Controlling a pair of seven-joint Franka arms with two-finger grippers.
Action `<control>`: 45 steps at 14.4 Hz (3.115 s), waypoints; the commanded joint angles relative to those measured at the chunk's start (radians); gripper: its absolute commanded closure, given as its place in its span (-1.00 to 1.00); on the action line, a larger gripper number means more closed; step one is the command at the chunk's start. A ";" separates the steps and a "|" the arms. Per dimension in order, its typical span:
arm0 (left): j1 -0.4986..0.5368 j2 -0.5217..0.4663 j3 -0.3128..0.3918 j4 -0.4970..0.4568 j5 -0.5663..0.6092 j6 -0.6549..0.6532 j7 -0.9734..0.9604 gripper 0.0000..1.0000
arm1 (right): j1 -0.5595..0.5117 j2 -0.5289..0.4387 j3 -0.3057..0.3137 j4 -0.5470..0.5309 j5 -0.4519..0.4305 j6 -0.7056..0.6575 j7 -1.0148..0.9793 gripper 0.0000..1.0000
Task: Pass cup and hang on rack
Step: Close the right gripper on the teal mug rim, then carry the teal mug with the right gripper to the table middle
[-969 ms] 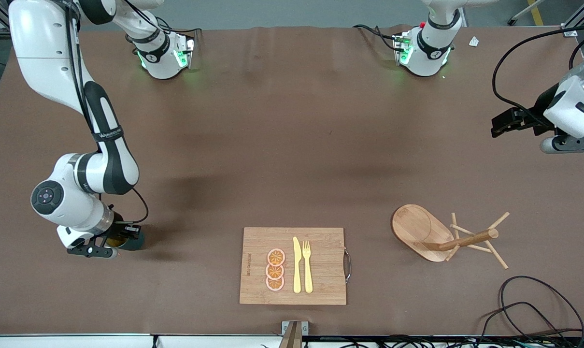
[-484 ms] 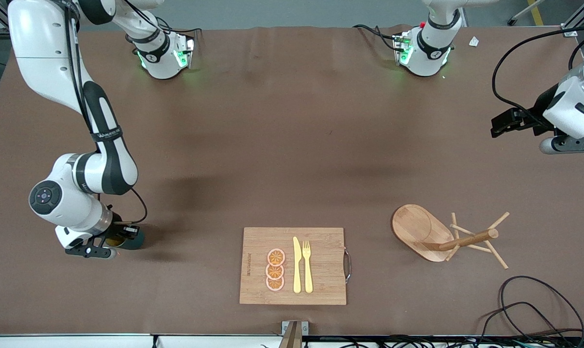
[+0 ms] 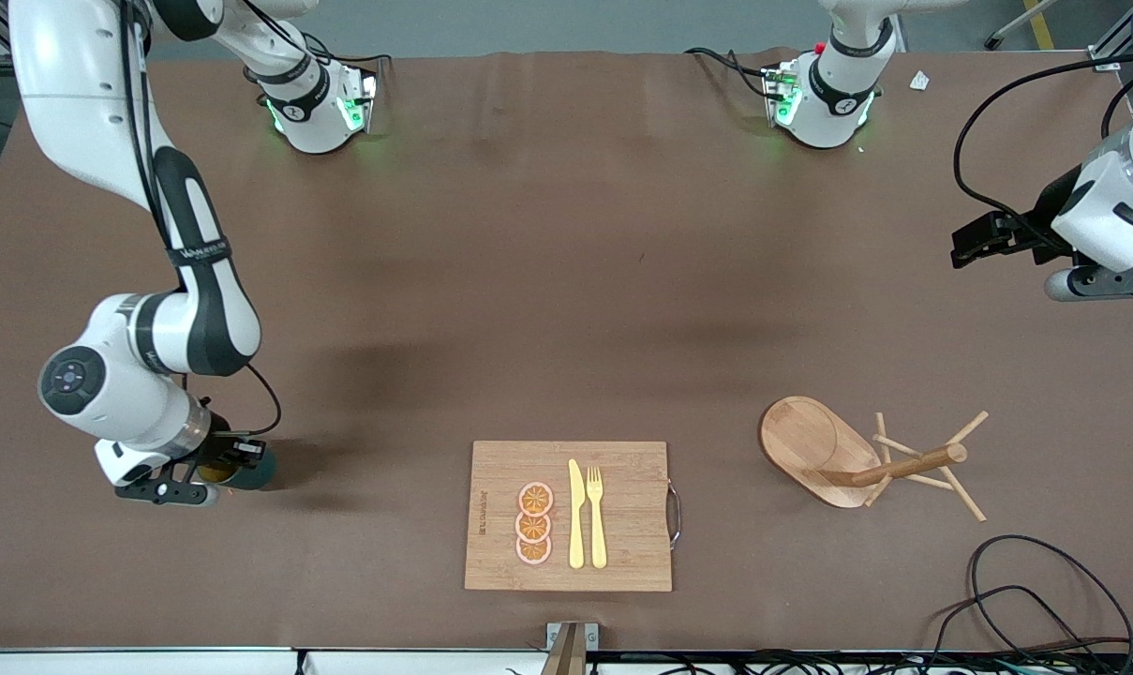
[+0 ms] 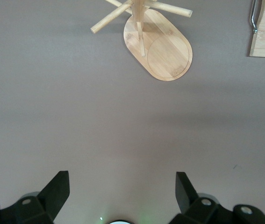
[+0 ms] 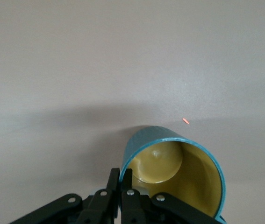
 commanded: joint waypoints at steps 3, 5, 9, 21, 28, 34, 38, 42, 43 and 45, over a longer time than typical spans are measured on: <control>0.003 -0.006 -0.002 0.004 0.004 0.002 0.012 -1.00 | 0.060 -0.134 0.007 0.057 0.009 -0.208 0.075 0.97; 0.003 -0.006 -0.002 0.006 0.004 0.002 0.011 -1.00 | 0.137 -0.139 0.007 0.057 0.006 -0.208 0.215 0.97; 0.003 -0.007 -0.002 0.004 0.004 0.001 0.012 -1.00 | 0.322 -0.128 0.007 0.071 -0.002 -0.196 0.488 0.97; 0.005 -0.004 0.000 0.003 0.005 0.001 0.012 -1.00 | 0.779 0.082 0.004 0.146 -0.014 -0.010 0.652 0.99; 0.005 -0.003 0.003 0.003 0.005 0.001 0.012 -1.00 | 0.941 0.192 0.000 0.223 -0.158 -0.035 0.752 0.99; 0.005 -0.001 0.003 0.003 0.005 0.001 0.012 -1.00 | 0.979 0.220 0.005 0.298 -0.172 -0.112 0.771 0.99; 0.005 -0.001 0.003 0.003 0.005 0.001 0.012 -1.00 | 0.969 0.240 0.007 0.335 -0.148 -0.104 0.907 0.99; 0.005 -0.001 0.003 0.003 0.005 0.001 0.012 -1.00 | 0.956 0.240 0.007 0.333 -0.039 -0.104 0.967 0.99; 0.005 -0.001 0.003 0.003 0.005 0.001 0.012 -1.00 | 0.956 0.241 0.007 0.333 -0.016 -0.099 1.016 0.99; 0.005 -0.001 0.003 0.003 0.005 0.001 0.012 -1.00 | 0.956 0.241 0.007 0.333 -0.008 -0.102 1.050 0.99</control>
